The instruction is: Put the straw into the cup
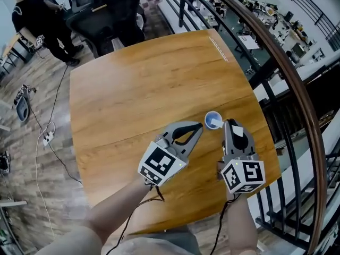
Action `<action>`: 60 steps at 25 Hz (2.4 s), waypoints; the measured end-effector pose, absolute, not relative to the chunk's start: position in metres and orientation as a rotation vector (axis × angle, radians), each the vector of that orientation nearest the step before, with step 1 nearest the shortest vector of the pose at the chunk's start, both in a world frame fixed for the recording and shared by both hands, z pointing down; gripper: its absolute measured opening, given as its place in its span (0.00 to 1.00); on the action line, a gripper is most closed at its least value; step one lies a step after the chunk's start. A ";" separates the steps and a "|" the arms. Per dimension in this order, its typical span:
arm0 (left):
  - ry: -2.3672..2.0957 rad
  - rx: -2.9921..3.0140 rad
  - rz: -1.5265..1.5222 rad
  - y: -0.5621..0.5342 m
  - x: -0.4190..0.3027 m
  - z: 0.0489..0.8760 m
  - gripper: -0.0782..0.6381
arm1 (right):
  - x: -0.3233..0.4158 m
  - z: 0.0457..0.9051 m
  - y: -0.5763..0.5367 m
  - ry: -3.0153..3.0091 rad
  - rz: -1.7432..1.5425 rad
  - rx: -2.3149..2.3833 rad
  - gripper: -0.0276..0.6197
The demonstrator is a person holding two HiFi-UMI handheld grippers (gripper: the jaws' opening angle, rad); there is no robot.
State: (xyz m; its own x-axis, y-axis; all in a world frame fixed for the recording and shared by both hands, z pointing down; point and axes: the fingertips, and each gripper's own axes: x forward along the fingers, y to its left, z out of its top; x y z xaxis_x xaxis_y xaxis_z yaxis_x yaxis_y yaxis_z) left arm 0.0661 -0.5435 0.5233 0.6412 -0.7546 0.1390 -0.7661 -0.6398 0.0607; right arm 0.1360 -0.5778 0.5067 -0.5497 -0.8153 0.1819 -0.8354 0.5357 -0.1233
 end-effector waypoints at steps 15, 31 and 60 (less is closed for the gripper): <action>-1.186 2.616 0.105 -0.562 0.070 0.595 0.13 | 0.131 0.620 -0.606 -2.526 0.362 1.388 0.12; -1.190 2.666 0.049 -0.540 0.073 0.549 0.13 | 0.125 0.566 -0.586 -2.578 0.309 1.351 0.25; -1.227 2.871 0.010 -0.389 0.065 0.357 0.13 | 0.138 0.369 -0.367 -2.771 0.229 1.304 0.10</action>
